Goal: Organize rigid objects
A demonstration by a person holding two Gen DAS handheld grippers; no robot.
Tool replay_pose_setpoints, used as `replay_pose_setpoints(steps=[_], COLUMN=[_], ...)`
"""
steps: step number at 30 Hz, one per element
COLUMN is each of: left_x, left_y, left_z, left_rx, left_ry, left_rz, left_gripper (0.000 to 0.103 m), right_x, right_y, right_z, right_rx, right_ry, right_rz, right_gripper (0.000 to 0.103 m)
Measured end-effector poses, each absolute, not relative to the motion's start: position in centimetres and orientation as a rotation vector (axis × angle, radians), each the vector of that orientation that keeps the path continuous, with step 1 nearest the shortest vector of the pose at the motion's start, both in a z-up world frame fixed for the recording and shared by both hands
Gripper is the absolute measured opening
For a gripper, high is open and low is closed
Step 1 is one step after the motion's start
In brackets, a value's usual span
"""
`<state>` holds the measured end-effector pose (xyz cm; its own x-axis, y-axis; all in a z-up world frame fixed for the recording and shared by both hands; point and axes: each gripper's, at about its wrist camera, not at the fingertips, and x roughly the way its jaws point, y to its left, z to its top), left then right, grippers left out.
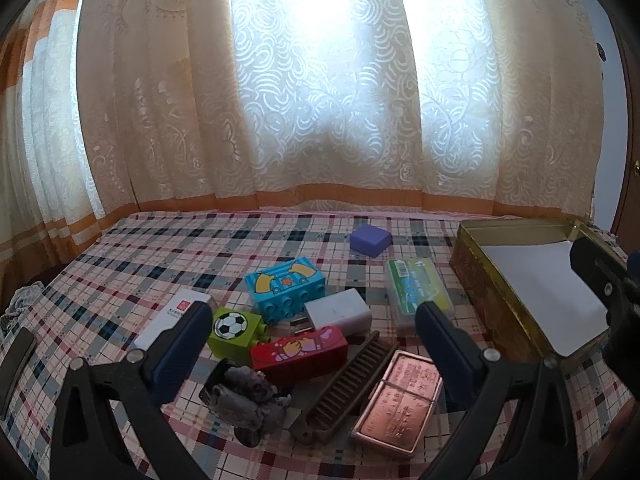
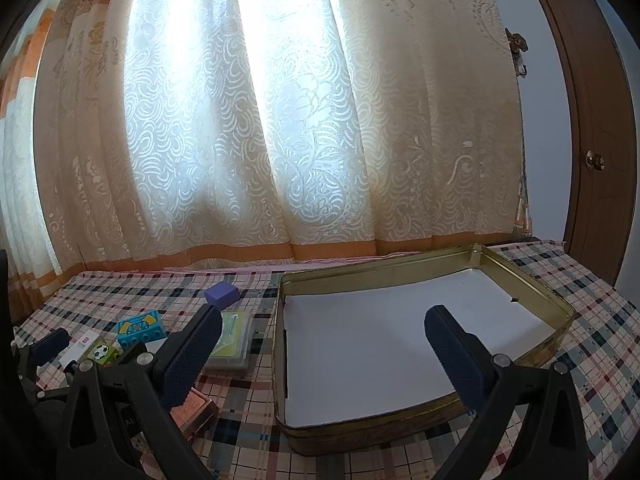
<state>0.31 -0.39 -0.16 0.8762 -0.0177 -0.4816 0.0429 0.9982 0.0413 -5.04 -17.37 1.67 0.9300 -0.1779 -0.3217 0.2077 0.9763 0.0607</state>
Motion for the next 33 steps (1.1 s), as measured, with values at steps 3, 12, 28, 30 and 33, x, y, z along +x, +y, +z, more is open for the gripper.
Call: replay_pose_setpoints(steps=[3, 12, 28, 30, 33], left_x=[0.3, 0.5, 0.9, 1.0, 0.8], left_y=[-0.3, -0.1, 0.7, 1.1, 2.0], left_z=[-0.1, -0.3, -0.6, -0.7, -0.8], left_rx=[0.048, 0.04, 0.019, 0.024, 0.028], left_ry=[0.503, 0.51, 0.534, 0.545, 0.567], left_rz=[-0.032, -0.028, -0.016, 0.0, 0.021], left_gripper=[0.103, 0.103, 0.103, 0.103, 0.103], right_x=[-5.0, -5.1, -5.1, -5.1, -5.0], right_y=[-17.2, -17.1, -16.5, -16.3, -15.9], right_z=[1.6, 1.7, 1.6, 1.7, 1.6], right_rx=[0.087, 0.08, 0.058, 0.047, 0.022], right_ry=[0.322, 0.315, 0.325, 0.326, 0.334], right_rz=[-0.192, -0.183, -0.142, -0.128, -0.098], right_gripper=[0.102, 0.102, 0.102, 0.102, 0.102])
